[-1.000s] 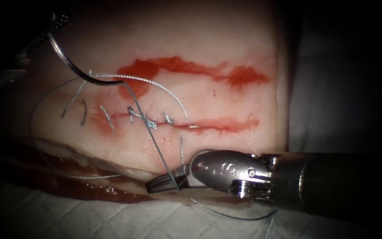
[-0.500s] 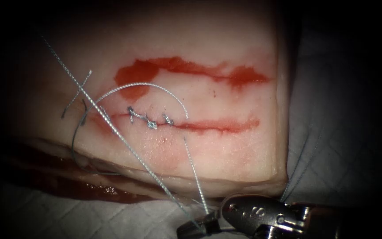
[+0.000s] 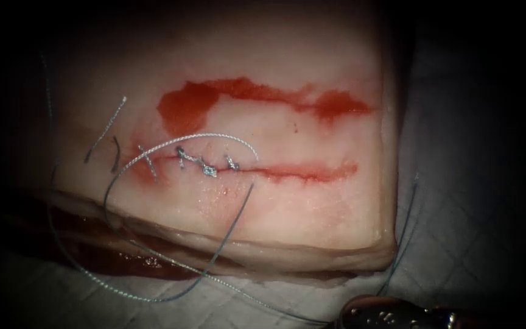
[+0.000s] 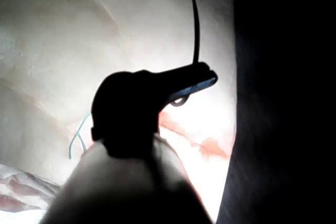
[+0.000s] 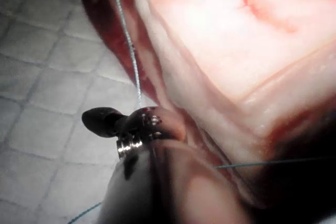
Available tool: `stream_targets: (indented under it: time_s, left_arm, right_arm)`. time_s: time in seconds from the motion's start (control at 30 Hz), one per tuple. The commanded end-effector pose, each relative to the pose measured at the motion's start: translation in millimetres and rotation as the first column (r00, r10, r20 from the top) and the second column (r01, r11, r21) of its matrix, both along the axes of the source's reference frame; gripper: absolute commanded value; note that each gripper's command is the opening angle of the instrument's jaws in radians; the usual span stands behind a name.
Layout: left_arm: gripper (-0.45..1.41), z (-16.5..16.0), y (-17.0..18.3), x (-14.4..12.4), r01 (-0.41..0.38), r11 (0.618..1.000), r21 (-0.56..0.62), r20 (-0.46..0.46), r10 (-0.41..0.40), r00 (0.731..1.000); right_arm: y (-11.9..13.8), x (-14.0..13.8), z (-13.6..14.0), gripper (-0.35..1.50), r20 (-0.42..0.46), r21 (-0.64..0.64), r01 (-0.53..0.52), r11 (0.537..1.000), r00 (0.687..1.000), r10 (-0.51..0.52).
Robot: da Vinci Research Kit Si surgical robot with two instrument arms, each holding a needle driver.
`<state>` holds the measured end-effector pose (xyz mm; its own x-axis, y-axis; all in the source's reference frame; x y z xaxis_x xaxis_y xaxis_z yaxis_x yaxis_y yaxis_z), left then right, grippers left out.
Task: Wound Closure
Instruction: Pull the thread all the way through the tissue, leaving a short tail on the top side of the wound
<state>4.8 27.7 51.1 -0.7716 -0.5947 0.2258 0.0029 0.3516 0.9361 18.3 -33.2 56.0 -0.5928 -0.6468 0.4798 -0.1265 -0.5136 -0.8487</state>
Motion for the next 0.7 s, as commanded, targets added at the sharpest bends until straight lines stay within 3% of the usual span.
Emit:
stream_targets:
  time_s: [0.03,0.13,0.17,0.2,0.23,0.27,0.3,0.33,0.4,0.43,0.47,0.5,0.57,0.6,0.7]
  left_arm:
    - [-0.45,0.5,0.1,-0.9,0.017,1.0,-0.014,-0.014,-0.017,1.0]
    - [-0.45,0.6,-0.3,-2.0,-0.005,1.0,-0.004,0.007,0.005,1.0]
    - [-0.45,0.7,-0.5,-2.8,-0.029,1.0,-0.011,0.017,0.029,0.999]
    - [-0.45,0.9,-1.1,-4.2,-0.072,0.997,-0.032,0.028,0.073,0.997]
    - [-0.45,1.0,-1.5,-5.3,-0.103,0.994,-0.043,0.038,0.104,0.994]
    - [-0.45,1.1,-2.0,-6.5,-0.136,0.989,-0.051,0.052,0.139,0.989]
    - [-0.45,1.5,-3.1,-9.2,-0.193,0.979,-0.07,0.072,0.198,0.978]
    - [-0.45,1.7,-3.6,-10.3,-0.21,0.975,-0.078,0.077,0.216,0.973]
    - [-0.45,2.0,-4.6,-12.4,-0.266,0.959,-0.099,0.092,0.275,0.957]
    - [-0.45,2.1,-5.1,-13.2,-0.285,0.952,-0.111,0.094,0.296,0.951]
    - [-0.45,2.2,-5.6,-14.1,-0.313,0.942,-0.122,0.099,0.325,0.94]
    - [-0.45,2.3,-5.9,-14.6,-0.329,0.936,-0.126,0.103,0.342,0.934]
    - [-0.45,2.4,-6.3,-15.3,-0.355,0.926,-0.132,0.111,0.37,0.922]
    - [-0.45,2.4,-6.4,-15.5,-0.365,0.921,-0.134,0.114,0.38,0.918]
    - [-0.45,2.3,-6.5,-15.5,-0.379,0.916,-0.13,0.123,0.395,0.911]
  right_arm:
    - [0.3,-0.2,0.3,-0.35,0.032,-0.027,-0.035,0.999,0.999,0.036]
    - [1.3,0.0,0.0,-0.35,0.053,-0.033,-0.092,0.995,0.994,0.093]
    - [2.0,0.3,-0.2,0.02,0.07,-0.041,-0.143,0.989,0.987,0.146]
    - [3.0,0.7,-0.5,0.12,0.075,-0.039,-0.234,0.971,0.969,0.236]
    - [3.8,1.0,-0.9,-0.01,0.078,-0.025,-0.307,0.951,0.948,0.308]
    - [4.7,1.1,-1.3,0.02,0.035,-0.079,-0.354,0.932,0.933,0.357]
    - [6.6,1.3,-2.6,0.1,-0.038,-0.181,-0.411,0.894,0.911,0.411]
    - [7.4,1.2,-3.2,0.17,-0.051,-0.208,-0.43,0.878,0.902,0.43]
    - [8.9,1.2,-4.4,0.49,-0.04,-0.241,-0.475,0.846,0.876,0.481]
    - [9.5,1.2,-4.8,0.52,-0.066,-0.305,-0.478,0.824,0.873,0.483]
    - [10.2,1.3,-5.2,0.54,-0.122,-0.433,-0.463,0.773,0.88,0.459]
    - [10.7,1.4,-5.3,0.42,-0.156,-0.515,-0.446,0.732,0.889,0.432]
    - [11.6,1.8,-5.2,0.44,-0.217,-0.658,-0.4,0.638,0.912,0.348]
    - [12.2,2.0,-5.1,0.37,-0.242,-0.727,-0.375,0.575,0.924,0.297]
    - [13.4,2.5,-4.5,0.12,-0.264,-0.821,-0.339,0.459,0.939,0.221]
